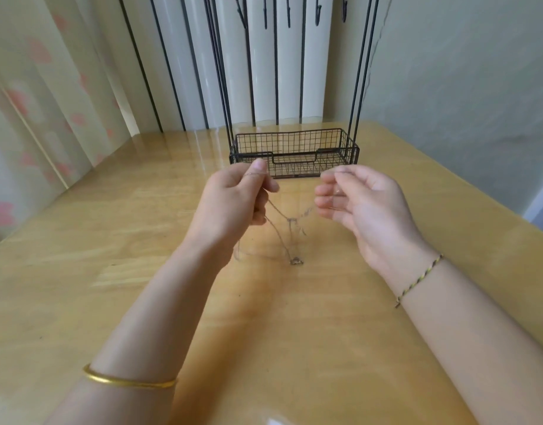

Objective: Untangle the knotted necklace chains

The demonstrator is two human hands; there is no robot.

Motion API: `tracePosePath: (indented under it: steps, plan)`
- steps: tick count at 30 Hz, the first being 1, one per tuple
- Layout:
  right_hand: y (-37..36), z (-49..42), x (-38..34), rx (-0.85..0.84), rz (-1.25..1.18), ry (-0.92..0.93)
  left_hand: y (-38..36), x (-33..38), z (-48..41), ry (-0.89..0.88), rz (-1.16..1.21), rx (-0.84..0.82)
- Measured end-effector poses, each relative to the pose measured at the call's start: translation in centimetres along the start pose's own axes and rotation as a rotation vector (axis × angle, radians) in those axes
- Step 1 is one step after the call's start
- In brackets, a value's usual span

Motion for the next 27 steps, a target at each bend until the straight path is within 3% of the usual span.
tracePosePath:
  steps: [3, 5, 10, 17, 27]
  plan:
    - [0.3, -0.8, -0.6, -0.062, -0.358, -0.211, -0.1, 1.7, -0.3, 0.039, 0.040, -0.056]
    - [0.3, -1.0, -0.6, -0.106, -0.441, -0.278, 0.0, 2.8, -0.6, 0.017, 0.028, -0.061]
    - [0.3, -1.2, -1.5, -0.107, -0.394, -0.256, -0.8, 6.0, -1.1, 0.020, 0.162, -0.077]
    - [0.4, -0.6, -2.3, -0.114, -0.413, -0.225, -1.8, 8.0, -0.7, 0.043, 0.065, -0.176]
    - [0.7, 0.3, -2.0, -0.167, -0.349, -0.234, -2.7, 8.3, 0.8, 0.110, -0.009, -0.156]
Point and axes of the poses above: each hand's wrist, its own z-axis away from the middle knuckle, its own y-axis out of the back of the hand, x = y × z, the point moved 2 cm from there along -z, towards the middle knuckle, and after that the axes turned 5 degrees about x, right-handed, at the moved point
